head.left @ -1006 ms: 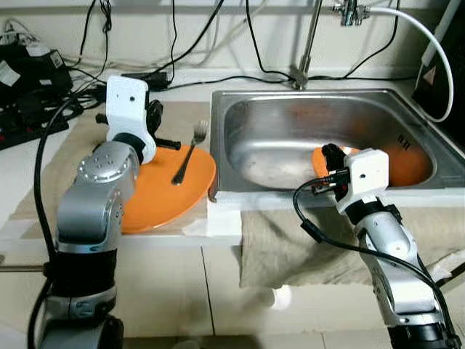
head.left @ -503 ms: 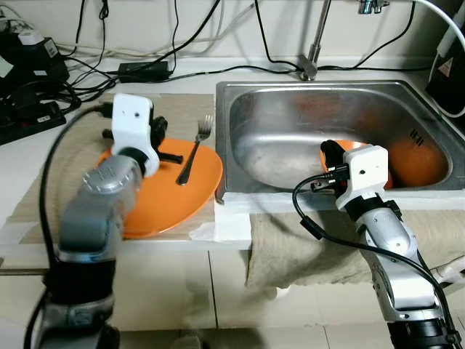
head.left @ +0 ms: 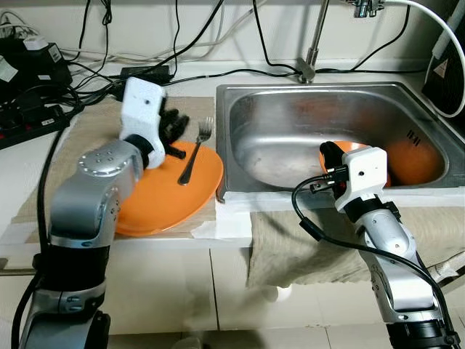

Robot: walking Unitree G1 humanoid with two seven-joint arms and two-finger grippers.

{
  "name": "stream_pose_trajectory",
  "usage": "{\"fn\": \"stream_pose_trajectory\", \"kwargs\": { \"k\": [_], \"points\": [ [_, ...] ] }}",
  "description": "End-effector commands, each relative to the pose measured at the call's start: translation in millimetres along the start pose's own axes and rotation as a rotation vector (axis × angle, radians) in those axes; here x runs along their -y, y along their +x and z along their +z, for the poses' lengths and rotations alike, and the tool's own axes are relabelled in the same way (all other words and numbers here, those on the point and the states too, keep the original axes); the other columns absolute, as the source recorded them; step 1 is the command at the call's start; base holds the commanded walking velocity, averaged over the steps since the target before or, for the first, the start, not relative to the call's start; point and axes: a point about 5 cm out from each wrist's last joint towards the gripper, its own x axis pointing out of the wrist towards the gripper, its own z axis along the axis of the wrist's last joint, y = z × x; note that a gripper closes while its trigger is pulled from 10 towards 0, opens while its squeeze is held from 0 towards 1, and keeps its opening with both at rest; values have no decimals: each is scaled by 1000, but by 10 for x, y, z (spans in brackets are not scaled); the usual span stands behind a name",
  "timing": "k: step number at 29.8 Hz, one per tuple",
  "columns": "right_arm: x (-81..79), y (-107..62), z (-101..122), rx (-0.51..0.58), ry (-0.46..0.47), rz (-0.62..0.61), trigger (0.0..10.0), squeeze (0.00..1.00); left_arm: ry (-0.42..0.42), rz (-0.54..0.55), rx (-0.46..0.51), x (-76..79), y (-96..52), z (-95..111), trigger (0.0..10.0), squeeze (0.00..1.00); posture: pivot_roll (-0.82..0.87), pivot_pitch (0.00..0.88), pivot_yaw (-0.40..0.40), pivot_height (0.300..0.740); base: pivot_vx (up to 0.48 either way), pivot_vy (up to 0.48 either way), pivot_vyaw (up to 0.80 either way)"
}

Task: Kitchen organization

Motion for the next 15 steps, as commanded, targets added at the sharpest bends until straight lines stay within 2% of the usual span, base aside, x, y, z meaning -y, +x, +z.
{"fn": "stream_pose_trajectory", "kwargs": {
  "k": [1,5,15],
  "points": [
    [-16,6,-12,-15,-8,9,10000,0,1,0,-39,-29,12,-54,10000,1000,47,0,33,740,0,0,0],
    [-10,8,12,-7,-9,12,10000,0,-9,22,-72,-92,25,-103,10000,1000,38,0,34,740,0,0,0],
    [-14,7,13,-7,-9,12,10000,0,7,25,-79,-135,50,-101,10000,1000,36,0,35,740,0,0,0]
  ]
}}
